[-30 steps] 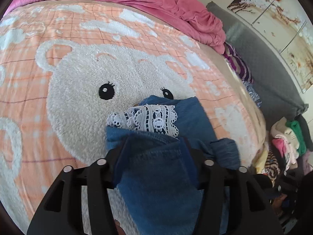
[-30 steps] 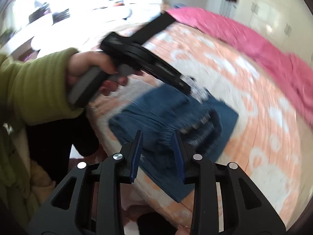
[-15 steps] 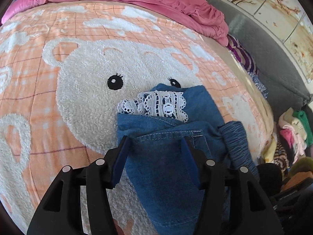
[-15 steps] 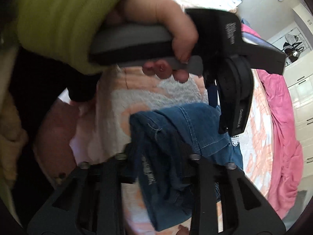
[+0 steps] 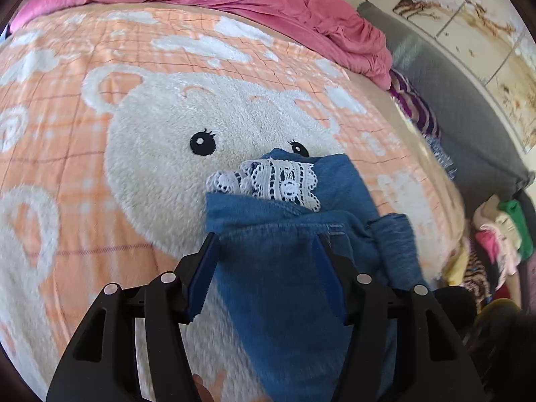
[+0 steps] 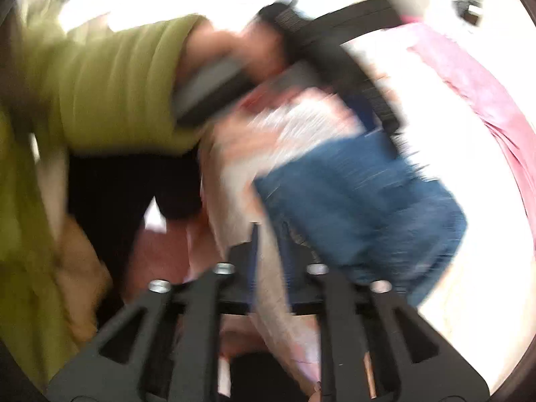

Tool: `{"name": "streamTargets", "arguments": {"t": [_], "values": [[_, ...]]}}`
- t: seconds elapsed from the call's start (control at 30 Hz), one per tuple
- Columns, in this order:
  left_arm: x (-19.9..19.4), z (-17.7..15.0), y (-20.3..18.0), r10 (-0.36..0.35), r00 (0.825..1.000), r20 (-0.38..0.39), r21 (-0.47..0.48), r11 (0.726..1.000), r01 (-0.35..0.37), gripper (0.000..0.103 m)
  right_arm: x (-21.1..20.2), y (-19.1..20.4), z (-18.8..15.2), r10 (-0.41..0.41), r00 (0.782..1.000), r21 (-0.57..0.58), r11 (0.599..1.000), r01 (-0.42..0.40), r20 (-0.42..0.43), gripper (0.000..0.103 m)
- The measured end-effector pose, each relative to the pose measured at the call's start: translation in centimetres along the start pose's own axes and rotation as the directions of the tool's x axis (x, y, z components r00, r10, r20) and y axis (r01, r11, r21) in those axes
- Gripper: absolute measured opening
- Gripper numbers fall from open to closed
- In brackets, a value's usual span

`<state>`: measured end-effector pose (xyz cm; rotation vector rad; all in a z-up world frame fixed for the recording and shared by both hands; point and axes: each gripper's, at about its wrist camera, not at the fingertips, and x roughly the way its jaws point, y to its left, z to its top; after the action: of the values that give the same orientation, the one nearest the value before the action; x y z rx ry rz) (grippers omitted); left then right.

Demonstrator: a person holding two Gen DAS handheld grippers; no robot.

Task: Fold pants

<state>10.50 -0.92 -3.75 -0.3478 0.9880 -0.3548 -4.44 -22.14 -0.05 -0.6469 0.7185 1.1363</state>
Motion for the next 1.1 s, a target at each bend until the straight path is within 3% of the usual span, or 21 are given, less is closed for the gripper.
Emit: {"name": "streamTargets", "arguments": {"t": [0.1,0.17,0.33,0.43,0.47,0.6,0.8,0.87,0.97,1.0,1.1], "values": [[-1.0,-0.7,-0.6,-0.030,0.999,0.015,0.012,0.999,0.030,0.060,-3.5,-4.0,1.7,-0.057,0.992,0.134,0.990,0.042,0.109,0.032],[-1.5,-1.7,-1.3,-0.016,1.000,0.024,0.036,0.999,0.015,0.061,-4.1,-6.2,2.6,-0.096,0.988,0.182,0.981,0.074,0.120,0.033],[-1.9,-4.8,-2.8,-0.015,1.000,0.011,0.114,0.993,0.014,0.061,0.0,-12.5,5.1,-0.164,0.986,0.290,0.944,0.158,-0.004,0.033],[-1.2,-6.1,-4.2,-0.007,0.999,-0.039,0.205,0.979,0.015,0.059,4.1,-14.6,6.1,-0.109,0.991,0.309,0.942,0.128,-0.079,0.032],[-1.0,-6.5,-4.8,-0.007,0.998,-0.055,0.237,0.971,0.020,0.059,5.4,-15.0,6.4,-0.075,0.992,0.313,0.944,0.102,-0.098,0.027],[0.1,-7.8,-6.0,0.013,0.994,-0.107,0.313,0.949,0.021,0.059,9.2,-15.4,6.4,0.018,0.987,0.315,0.948,0.033,-0.158,0.022],[0.1,-7.4,-5.2,-0.006,0.993,-0.115,0.293,0.955,0.040,0.059,10.7,-14.0,6.2,0.078,0.980,0.258,0.966,-0.029,-0.183,0.022],[0.1,-7.3,-5.2,-0.001,0.993,-0.114,0.296,0.954,0.035,0.059,11.5,-13.6,6.1,0.074,0.975,0.247,0.969,-0.021,-0.211,0.023],[0.0,-7.0,-4.9,-0.019,0.993,-0.115,0.271,0.961,0.050,0.061,11.6,-12.5,6.2,0.045,0.975,0.214,0.977,0.003,-0.218,0.009],[0.0,-6.9,-4.8,-0.021,0.993,-0.115,0.270,0.962,0.051,0.061,11.2,-12.0,6.3,0.010,0.978,0.191,0.981,0.031,-0.208,0.004],[-0.2,-6.7,-4.6,-0.015,0.994,-0.112,0.277,0.960,0.046,0.062,10.2,-11.4,6.5,-0.070,0.981,0.154,0.983,0.099,-0.182,0.002]]}}
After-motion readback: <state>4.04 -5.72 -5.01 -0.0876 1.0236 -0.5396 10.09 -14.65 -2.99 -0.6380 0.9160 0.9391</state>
